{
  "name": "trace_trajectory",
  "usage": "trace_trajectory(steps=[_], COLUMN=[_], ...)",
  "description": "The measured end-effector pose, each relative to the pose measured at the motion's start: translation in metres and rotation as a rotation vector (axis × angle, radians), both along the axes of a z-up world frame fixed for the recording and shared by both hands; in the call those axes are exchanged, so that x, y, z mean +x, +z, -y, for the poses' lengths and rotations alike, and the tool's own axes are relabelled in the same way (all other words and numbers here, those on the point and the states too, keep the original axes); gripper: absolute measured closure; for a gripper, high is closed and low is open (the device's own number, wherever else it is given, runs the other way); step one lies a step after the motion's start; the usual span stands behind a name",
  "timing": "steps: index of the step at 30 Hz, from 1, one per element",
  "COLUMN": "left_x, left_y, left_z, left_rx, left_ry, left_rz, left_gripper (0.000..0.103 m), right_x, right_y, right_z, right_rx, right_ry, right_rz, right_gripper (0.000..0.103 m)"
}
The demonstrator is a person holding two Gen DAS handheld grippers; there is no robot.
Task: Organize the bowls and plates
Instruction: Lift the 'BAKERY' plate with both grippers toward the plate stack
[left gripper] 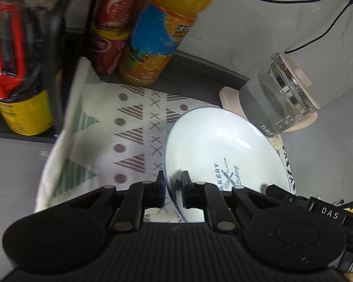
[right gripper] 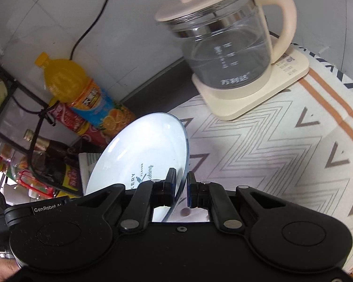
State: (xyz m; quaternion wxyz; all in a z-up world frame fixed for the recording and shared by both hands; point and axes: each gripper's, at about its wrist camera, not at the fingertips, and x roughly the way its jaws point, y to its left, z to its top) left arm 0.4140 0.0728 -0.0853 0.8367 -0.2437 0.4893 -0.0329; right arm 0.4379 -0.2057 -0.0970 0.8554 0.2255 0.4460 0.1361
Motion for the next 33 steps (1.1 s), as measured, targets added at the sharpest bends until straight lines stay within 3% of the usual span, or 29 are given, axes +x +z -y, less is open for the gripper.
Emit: trace_trajectory(steps=[13, 33], left_x=[-0.045, -0.143], left_y=[0.012, 0.029], left_z=[-0.043, -0.045], left_rx=[0.017, 0.026], left_ry=[0.013, 0.162], left_rz=[0.026, 0.043], left_gripper=[0.092, 0.092], right_x=[-0.052, -0.117], right_y=[0.003, 0.022], right_z=[-0.053, -0.071], right_rx=[0.011, -0.004], right_ry=[-0.017, 0.117], right_rz=[0.017, 0.089], right_gripper=[0.094, 0.094])
